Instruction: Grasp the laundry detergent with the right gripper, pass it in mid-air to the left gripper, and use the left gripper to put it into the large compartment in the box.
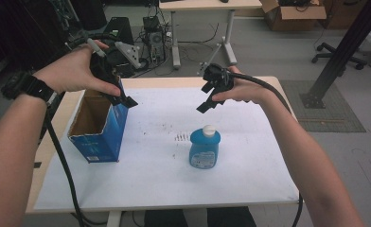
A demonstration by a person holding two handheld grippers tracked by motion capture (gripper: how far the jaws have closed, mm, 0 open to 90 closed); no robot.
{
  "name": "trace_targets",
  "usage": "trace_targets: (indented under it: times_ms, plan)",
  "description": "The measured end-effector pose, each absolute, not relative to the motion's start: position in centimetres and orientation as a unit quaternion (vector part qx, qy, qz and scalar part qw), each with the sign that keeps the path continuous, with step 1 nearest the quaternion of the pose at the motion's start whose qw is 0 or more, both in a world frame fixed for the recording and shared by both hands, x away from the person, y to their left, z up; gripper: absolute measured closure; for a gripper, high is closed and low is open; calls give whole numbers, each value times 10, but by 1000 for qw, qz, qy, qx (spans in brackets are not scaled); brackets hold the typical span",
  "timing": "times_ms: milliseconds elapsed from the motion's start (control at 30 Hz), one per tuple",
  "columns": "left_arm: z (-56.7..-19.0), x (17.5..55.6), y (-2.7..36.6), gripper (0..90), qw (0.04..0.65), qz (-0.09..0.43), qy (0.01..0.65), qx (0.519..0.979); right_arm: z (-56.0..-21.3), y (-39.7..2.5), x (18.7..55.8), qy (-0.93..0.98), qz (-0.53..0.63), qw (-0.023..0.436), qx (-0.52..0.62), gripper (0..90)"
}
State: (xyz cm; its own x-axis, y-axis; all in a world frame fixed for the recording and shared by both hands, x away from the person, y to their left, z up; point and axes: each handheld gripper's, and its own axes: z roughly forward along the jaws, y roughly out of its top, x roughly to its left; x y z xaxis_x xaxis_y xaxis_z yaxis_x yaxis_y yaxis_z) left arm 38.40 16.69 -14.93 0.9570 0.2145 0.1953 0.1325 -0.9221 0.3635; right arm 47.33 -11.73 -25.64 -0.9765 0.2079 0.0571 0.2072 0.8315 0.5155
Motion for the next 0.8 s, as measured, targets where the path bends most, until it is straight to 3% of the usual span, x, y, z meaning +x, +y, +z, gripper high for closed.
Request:
trace_targets:
  times_ms: [800]
  plan:
    - [-154, 382, 170, 41, 173, 115, 104, 973, -231, -156, 456, 940, 327, 24, 97, 42]
